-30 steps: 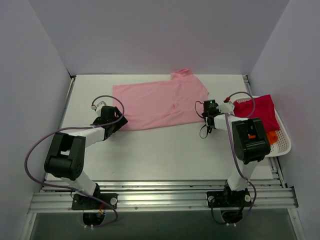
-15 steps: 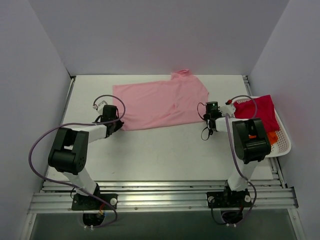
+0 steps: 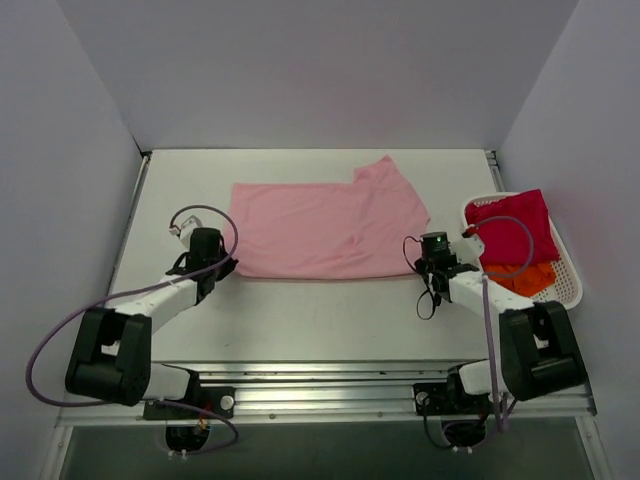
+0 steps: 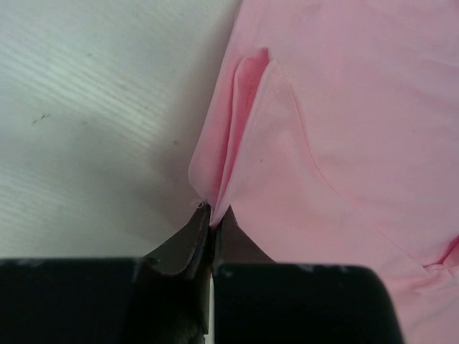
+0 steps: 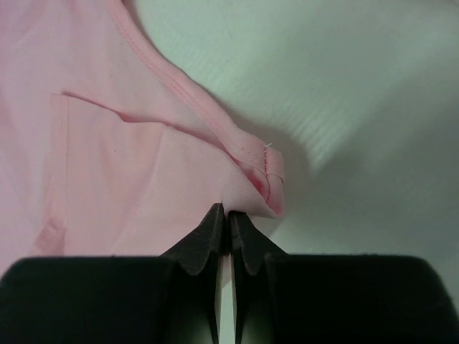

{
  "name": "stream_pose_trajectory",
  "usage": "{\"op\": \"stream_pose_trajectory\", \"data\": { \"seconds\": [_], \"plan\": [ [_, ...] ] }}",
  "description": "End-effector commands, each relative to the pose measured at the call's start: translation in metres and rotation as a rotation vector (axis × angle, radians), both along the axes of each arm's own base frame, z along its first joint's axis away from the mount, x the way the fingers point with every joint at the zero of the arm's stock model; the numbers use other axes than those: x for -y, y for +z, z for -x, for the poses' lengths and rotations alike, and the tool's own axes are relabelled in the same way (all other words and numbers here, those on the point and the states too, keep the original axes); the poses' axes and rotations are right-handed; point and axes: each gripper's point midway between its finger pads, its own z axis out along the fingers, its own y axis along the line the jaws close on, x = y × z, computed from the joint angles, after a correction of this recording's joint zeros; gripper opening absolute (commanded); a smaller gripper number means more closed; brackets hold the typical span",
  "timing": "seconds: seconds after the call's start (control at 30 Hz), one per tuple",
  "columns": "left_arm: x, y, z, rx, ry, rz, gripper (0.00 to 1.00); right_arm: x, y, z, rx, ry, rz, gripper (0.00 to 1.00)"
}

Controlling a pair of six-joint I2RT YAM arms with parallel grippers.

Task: Fold and stack the t-shirts
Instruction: Fold the tshirt

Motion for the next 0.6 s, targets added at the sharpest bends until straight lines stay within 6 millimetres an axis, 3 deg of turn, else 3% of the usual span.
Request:
{"op": "stream_pose_trajectory", "data": {
  "seconds": [0.0,0.07,0.1,0.13,0.2,0.23,0.27,0.3,0.33,0.37,0.4,0.57],
  "plan": [
    [-0.009,0.01,0.023,0.004,0.039,0.0,0.02,0.005,-0.003,0.038,-0.061,-0.002,0.017,0.0],
    [-0.015,0.014,0.041,0.004,0.048,-0.002,0.02,0.005,0.008,0.046,-0.024,0.001,0.004,0.0],
    [-0.017,0.016,0.047,0.007,0.055,0.001,0.02,0.008,-0.001,0.064,-0.075,0.006,0.011,0.0],
    [-0.017,0.027,0.051,0.043,0.055,0.015,0.02,0.007,0.007,0.067,-0.045,0.01,0.002,0.0],
    [-0.02,0.023,0.067,0.025,0.055,0.011,0.05,0.008,0.011,0.08,-0.036,0.023,-0.009,0.0],
    [-0.02,0.033,0.071,0.058,0.053,0.023,0.1,0.008,0.012,0.084,-0.032,0.027,-0.013,0.09],
    [-0.022,0.028,0.08,0.033,0.051,0.018,0.19,0.01,0.011,0.092,-0.049,0.029,-0.011,0.24],
    [-0.023,0.03,0.085,0.033,0.052,0.023,0.33,0.009,0.013,0.096,-0.045,0.037,-0.016,0.59],
    [-0.022,0.038,0.088,0.056,0.048,0.037,0.66,0.009,0.021,0.098,-0.01,0.036,-0.025,0.74],
    [-0.023,0.035,0.095,0.036,0.044,0.036,0.87,0.012,0.02,0.107,-0.032,0.037,-0.017,0.87],
    [-0.022,0.038,0.099,0.039,0.038,0.042,0.94,0.014,0.029,0.108,0.0,0.033,-0.018,0.98],
    [-0.022,0.067,0.114,0.082,0.021,0.064,0.94,0.012,0.052,0.112,0.056,0.048,-0.039,1.0]
  ]
}}
